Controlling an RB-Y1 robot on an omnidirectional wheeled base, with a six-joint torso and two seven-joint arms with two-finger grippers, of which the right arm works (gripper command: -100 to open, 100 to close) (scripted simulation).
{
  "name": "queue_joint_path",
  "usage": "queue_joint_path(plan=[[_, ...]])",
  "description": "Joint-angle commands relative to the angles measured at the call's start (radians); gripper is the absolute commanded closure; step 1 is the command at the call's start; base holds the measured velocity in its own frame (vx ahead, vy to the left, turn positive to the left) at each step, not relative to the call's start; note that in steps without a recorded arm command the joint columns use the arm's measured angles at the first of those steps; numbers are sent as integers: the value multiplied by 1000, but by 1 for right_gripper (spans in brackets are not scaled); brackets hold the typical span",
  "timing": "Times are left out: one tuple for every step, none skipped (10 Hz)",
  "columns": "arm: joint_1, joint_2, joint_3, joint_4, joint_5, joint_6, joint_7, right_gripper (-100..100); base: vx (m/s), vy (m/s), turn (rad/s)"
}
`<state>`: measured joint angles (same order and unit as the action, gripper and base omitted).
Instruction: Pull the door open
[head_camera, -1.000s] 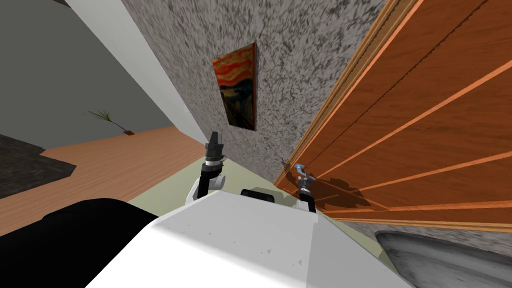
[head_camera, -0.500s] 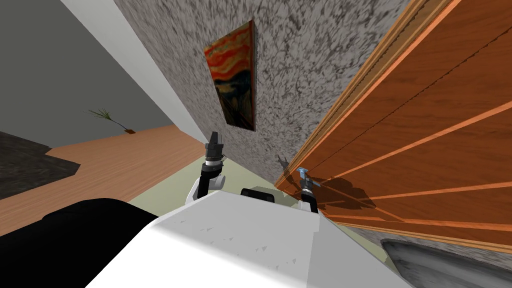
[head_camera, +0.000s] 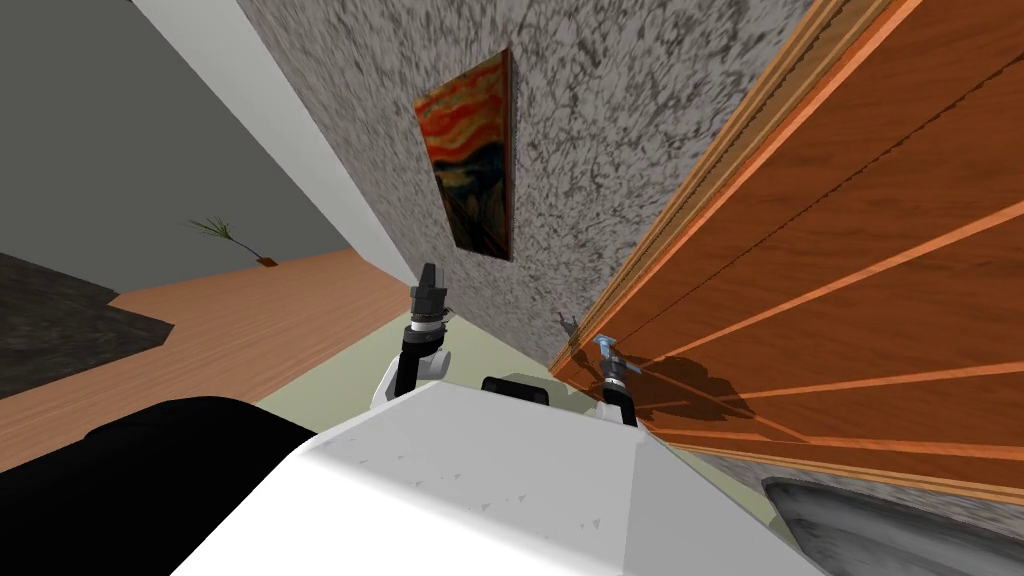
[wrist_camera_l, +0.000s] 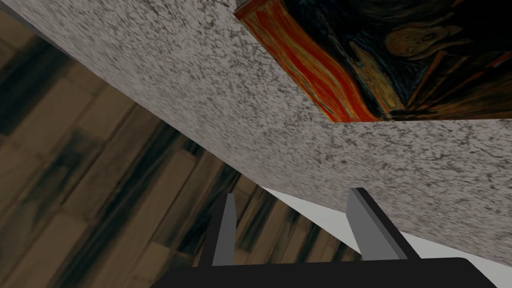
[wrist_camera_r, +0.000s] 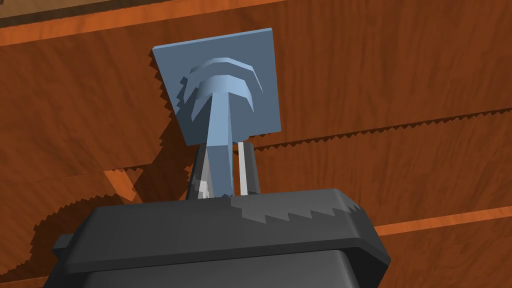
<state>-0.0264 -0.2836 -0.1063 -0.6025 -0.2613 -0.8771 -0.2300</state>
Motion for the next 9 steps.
queue_joint_path(plan=[[9,-6,16,-1,9,-7,-18,100,-210,-42,120],[13,-12,25,-2,14,-11,-28,100,-209,-29,113],[18,-18,34,-4,19,-16,-39,100,-236,-27,104],[23,-25,44,-6,25,-20,-51,100,-212,-28,114],[31,-35,58,-9,33,-27,-68,100,-233,-43,144],[35,-41,68,-10,38,-32,-79,100,-265,-62,132],[41,-49,80,-13,45,-38,-94,100,-277,-32,129],[46,-55,89,-14,50,-42,-104,100,-241,-34,90],[41,-50,83,-13,47,-37,-95,100,-102,-13,24]])
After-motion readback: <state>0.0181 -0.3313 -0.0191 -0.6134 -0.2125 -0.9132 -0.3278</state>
